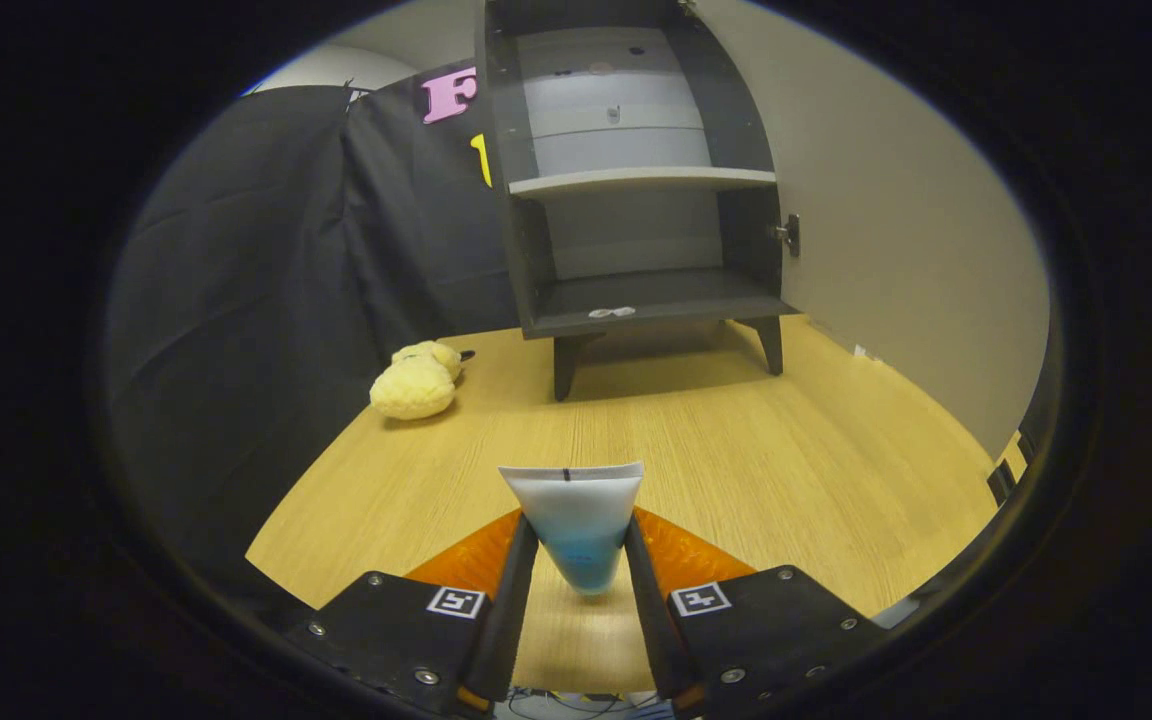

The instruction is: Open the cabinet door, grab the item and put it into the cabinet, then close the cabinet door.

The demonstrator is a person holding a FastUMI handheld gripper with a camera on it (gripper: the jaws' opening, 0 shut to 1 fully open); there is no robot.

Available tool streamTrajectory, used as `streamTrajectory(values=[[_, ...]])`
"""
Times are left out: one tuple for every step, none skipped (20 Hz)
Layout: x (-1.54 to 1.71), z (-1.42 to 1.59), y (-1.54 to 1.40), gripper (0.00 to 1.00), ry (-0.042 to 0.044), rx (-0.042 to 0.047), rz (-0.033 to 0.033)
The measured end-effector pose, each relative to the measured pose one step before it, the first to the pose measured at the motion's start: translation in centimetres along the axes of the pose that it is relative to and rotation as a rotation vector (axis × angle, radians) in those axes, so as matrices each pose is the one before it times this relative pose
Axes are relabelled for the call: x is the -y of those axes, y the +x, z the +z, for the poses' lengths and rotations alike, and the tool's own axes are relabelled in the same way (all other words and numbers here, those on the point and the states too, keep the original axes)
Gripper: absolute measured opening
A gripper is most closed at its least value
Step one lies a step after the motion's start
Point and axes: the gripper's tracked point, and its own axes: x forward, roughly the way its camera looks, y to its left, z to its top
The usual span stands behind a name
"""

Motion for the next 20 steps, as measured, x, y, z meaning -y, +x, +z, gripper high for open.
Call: streamTrajectory(values=[[0.312,1.406,-0.304,0.53,0.00398,0.01234,0.00128],[0.322,1.503,-0.096,0.53,0.00346,0.01409,0.0044],[0.258,1.588,-0.12,0.53,0.00222,0.01603,0.00383],[0.384,1.476,-0.235,0.53,-0.00743,0.01855,-0.00207],[0.477,1.629,-0.176,0.53,-0.01139,0.02044,-0.00507],[0.332,1.525,-0.015,0.53,-0.00742,0.02157,-0.00094],[0.296,1.505,0.011,0.53,-0.00475,0.01869,0.00099],[0.304,1.382,0.026,0.53,-0.00669,0.01609,-0.00222],[0.382,1.426,0.129,0.53,-0.009,0.01568,-0.0032],[0.293,1.379,0.209,0.53,-0.01019,0.01826,-0.00225],[0.265,1.424,0.359,0.53,-0.00979,0.01522,-0.00141],[0.166,1.201,0.318,0.53,-0.00939,0.01214,0.00065],[0.119,1.309,0.402,0.53,-0.00492,0.01216,0.00385],[0.118,1.067,0.524,0.53,-0.00294,0.00739,0.00308],[0.086,1.087,0.509,0.53,-0.00312,0.00602,0.00414],[0.185,1.127,0.483,0.53,-0.00154,0.00957,0.00071],[0.199,1.082,0.712,0.53,-0.00297,0.00868,-0.00232],[0.198,0.987,0.648,0.53,0.0,0.01057,-0.002],[0.103,1.032,0.667,0.53,-0.00043,0.00804,0.00381],[0.074,0.885,0.665,0.53,-0.00114,0.00524,0.00345]])
